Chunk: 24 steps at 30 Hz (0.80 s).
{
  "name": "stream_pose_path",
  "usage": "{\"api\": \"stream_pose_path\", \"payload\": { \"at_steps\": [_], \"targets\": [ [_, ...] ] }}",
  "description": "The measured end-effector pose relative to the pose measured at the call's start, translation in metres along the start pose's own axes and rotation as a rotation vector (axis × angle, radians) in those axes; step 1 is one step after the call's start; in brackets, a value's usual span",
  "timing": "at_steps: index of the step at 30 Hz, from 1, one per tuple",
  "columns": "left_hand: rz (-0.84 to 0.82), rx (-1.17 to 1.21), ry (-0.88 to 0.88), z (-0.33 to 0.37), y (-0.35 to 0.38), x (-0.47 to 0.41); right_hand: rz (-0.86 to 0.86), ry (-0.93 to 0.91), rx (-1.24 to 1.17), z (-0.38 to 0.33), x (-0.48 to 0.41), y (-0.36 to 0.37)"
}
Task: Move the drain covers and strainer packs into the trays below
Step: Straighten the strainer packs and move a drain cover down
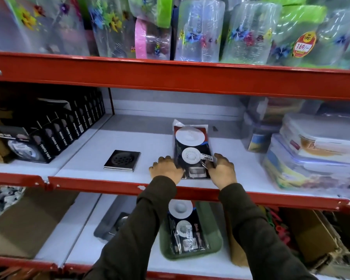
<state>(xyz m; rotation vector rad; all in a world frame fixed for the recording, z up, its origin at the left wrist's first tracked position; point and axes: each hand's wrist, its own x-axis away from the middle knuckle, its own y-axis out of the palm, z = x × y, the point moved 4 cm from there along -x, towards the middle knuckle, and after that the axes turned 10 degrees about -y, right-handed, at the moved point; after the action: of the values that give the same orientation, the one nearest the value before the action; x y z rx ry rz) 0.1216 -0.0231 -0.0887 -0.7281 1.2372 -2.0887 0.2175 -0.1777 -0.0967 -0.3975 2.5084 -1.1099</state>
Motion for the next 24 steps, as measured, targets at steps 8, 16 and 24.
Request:
{"api": "stream_pose_path", "payload": {
  "at_steps": [8, 16, 24],
  "targets": [
    [-0.054, 0.157, -0.073, -0.007, -0.003, 0.021, -0.077, 0.051, -0.023, 0.015, 0.017, -0.025],
    [-0.001, 0.09, -0.05, -0.005, -0.003, 0.033, -0.085, 0.022, 0.224, 0.012, 0.035, -0.028],
    [-0.064, -0.079, 0.082, -0.015, -0.009, 0.023, -0.098, 0.121, 0.378, -0.007, 0.038, -0.023]
  ]
}}
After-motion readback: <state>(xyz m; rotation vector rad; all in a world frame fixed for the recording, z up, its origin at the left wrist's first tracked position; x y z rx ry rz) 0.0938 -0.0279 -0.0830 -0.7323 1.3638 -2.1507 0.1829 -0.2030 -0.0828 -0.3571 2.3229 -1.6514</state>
